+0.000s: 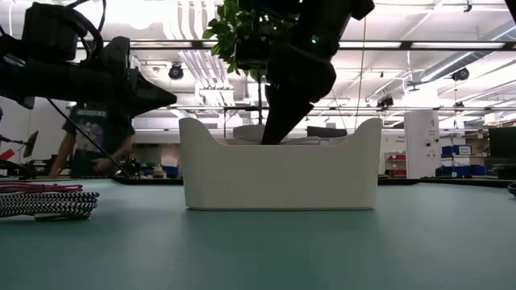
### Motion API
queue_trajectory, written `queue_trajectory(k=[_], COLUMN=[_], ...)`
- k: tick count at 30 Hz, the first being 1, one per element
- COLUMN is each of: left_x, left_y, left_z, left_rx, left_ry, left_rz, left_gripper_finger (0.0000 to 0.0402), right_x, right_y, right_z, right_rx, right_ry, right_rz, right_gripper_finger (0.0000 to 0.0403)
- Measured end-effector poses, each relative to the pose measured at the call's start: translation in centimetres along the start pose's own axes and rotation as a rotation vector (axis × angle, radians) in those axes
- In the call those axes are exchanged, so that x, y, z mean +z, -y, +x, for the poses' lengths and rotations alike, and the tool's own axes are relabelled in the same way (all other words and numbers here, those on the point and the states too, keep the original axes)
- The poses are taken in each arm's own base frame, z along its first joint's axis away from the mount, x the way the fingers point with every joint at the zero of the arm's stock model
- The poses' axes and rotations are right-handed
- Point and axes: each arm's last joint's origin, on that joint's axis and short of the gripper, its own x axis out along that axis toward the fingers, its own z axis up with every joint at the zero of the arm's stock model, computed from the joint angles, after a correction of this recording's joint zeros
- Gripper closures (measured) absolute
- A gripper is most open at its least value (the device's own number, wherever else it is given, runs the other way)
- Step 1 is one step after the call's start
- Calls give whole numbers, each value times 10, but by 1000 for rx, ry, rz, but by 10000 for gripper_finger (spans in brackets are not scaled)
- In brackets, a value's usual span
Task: Pick and place USB-C Cables
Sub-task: Put the white charger cable into the white bin
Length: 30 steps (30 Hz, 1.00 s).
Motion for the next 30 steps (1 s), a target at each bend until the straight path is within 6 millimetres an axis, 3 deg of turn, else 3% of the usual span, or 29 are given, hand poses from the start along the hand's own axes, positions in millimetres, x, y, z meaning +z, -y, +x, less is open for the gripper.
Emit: queue_trajectory(k=[12,30], left_x=[0,0], left_y=[0,0], left_z=[0,0], left_rx=[0,-1], left_ry=[0,-1], left_rz=[0,1], left_gripper_finger=[402,402], right_x=[8,-7], right_y=[-4,-4], right_z=[1,13], right_rx=[17,10], right_ry=[103,72], right_rz=[37,114], right_gripper_finger=[364,364])
